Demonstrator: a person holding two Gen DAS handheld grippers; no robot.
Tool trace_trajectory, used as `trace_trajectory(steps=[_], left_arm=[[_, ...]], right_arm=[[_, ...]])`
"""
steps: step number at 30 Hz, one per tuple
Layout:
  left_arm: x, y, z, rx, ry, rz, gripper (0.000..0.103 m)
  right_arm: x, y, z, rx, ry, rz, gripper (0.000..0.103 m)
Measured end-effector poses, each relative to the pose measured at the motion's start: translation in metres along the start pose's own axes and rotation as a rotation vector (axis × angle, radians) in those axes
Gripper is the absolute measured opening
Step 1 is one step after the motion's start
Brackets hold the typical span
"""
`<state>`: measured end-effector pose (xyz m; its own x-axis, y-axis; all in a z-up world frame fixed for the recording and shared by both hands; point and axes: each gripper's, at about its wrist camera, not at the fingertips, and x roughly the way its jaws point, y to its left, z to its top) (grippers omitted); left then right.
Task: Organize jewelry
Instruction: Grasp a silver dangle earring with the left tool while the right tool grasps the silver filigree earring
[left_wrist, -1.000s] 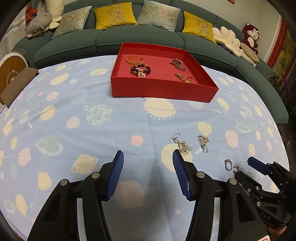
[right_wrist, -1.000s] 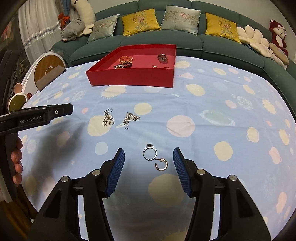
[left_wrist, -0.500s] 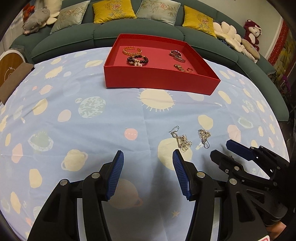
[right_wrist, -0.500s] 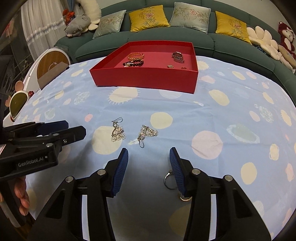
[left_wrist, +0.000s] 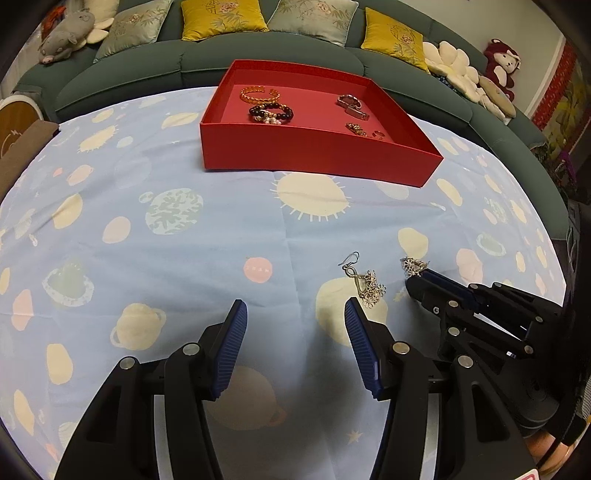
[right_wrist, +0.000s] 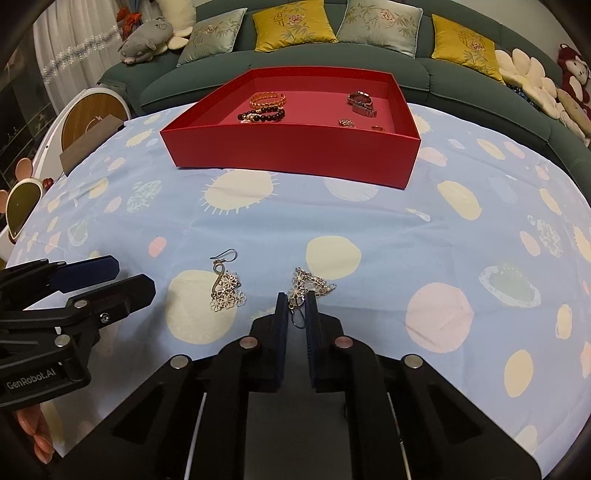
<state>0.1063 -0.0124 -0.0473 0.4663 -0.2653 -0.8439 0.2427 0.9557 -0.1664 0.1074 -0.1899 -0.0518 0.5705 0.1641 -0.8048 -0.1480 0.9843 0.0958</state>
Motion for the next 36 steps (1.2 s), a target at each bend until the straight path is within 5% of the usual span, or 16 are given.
trace_trajectory(steps=[7,15,18,22,31,36], left_arm=[[0.017,-0.02,0.004,0.029,0.009,-0.026,0.053],[0.033,-0.045,0.011,0.098,-0.024,0.033,0.053],[0.035,-0.05,0.011,0.127,-0.041,0.062,0.045],[0.035,-0.051,0.01,0.158,-0.057,0.085,0.021],[0.032,-0.052,0.01,0.158,-0.059,0.077,0.019],[0.019,-0.052,0.013,0.151,-0.076,0.07,0.002]], right_arm=[[-0.015,-0.01,-0.003,0.022,-0.006,0.003,0.008],[-0.032,-0.028,-0.007,0.064,-0.02,0.009,0.008],[-0.033,-0.029,-0.008,0.069,-0.021,0.01,0.008],[-0.036,-0.031,-0.009,0.071,-0.024,0.014,0.008],[-0.041,-0.031,-0.009,0.076,-0.037,0.021,0.008],[-0.047,-0.031,-0.007,0.079,-0.054,0.029,0.008]])
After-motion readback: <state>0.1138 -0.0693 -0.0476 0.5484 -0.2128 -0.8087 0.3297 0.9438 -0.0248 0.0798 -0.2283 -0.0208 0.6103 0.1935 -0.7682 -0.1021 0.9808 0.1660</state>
